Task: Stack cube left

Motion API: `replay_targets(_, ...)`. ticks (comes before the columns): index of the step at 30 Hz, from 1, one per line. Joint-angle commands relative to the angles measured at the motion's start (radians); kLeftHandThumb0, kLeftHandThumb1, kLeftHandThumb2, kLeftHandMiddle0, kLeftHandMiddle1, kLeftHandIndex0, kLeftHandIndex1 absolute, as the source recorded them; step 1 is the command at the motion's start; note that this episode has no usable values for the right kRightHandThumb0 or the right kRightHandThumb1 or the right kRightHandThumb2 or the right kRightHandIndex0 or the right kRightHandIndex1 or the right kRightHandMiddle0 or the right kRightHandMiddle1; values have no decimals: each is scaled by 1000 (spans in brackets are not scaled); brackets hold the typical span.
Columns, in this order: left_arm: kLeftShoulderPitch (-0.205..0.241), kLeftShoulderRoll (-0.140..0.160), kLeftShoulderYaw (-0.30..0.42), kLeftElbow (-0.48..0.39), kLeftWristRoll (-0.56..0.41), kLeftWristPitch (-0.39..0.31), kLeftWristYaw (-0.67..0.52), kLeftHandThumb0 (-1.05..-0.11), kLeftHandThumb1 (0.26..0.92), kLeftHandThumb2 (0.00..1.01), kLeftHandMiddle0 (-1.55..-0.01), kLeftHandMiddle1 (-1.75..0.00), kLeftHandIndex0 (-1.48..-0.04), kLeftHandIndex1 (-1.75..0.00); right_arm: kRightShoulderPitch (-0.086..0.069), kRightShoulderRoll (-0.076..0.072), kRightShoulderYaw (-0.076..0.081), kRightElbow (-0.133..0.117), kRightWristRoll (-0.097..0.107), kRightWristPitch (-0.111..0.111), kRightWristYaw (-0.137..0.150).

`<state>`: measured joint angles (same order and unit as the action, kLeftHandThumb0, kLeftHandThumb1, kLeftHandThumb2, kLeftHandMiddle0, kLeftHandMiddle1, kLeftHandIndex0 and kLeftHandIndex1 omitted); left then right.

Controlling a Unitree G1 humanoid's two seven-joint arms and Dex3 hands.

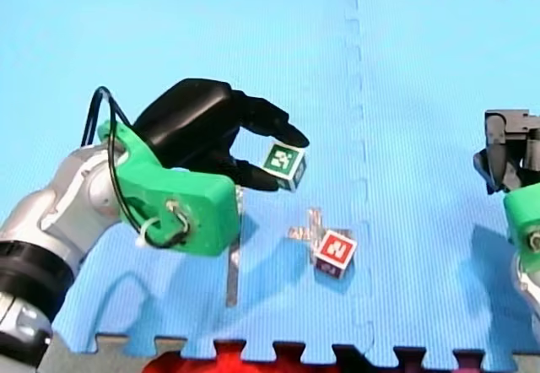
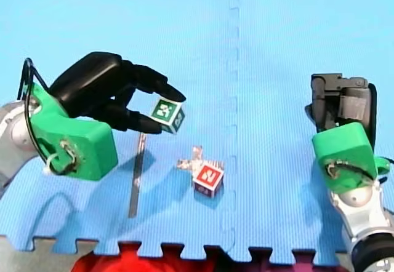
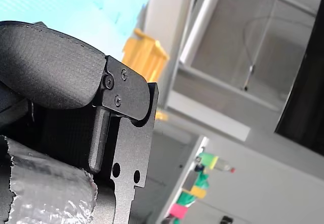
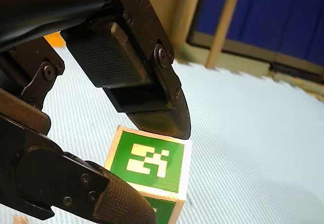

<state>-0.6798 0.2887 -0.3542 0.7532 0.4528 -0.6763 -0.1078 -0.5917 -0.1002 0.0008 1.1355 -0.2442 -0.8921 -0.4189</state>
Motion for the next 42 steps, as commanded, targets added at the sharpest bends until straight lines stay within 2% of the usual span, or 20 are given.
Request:
replay_targets(1, 14, -1, 3, -27, -20, 6, -29, -478, 833, 1, -895, -1746, -1272, -114, 3, -7, -3, 0, 2, -2, -5)
replay_targets(11, 14, -12, 12, -24, -66, -15, -97, -490, 837, 2, -886, -1746, -1275, -91, -2, -3, -8, 3, 8, -5, -1)
replay_targets(21, 9, -22, 17, -22, -78, -16, -125, -498, 837, 1, -872, -1746, -1280, -69, -6, 4, -5, 3, 0, -1, -15)
replay_targets(26, 16, -39, 15, -27, -80, -2, -136, -500, 838, 1, -868, -1741, -1285, -55, -11, 6, 0, 10, -8, 5, -27)
replay_targets(33, 29, -67, 10, -86, -88, 56, -168, -496, 837, 0, -865, -1739, -1289, -37, -19, 7, 5, 21, -16, 10, -38)
replay_targets(38, 32, -76, 7, -81, -87, 55, -171, -493, 834, 1, -861, -1744, -1291, -29, -24, 5, 2, 22, -11, 13, -35)
replay_targets(42, 17, -82, 2, -41, -87, 39, -177, -493, 835, 2, -861, -1746, -1287, -23, -28, 6, 4, 23, -17, 18, -45)
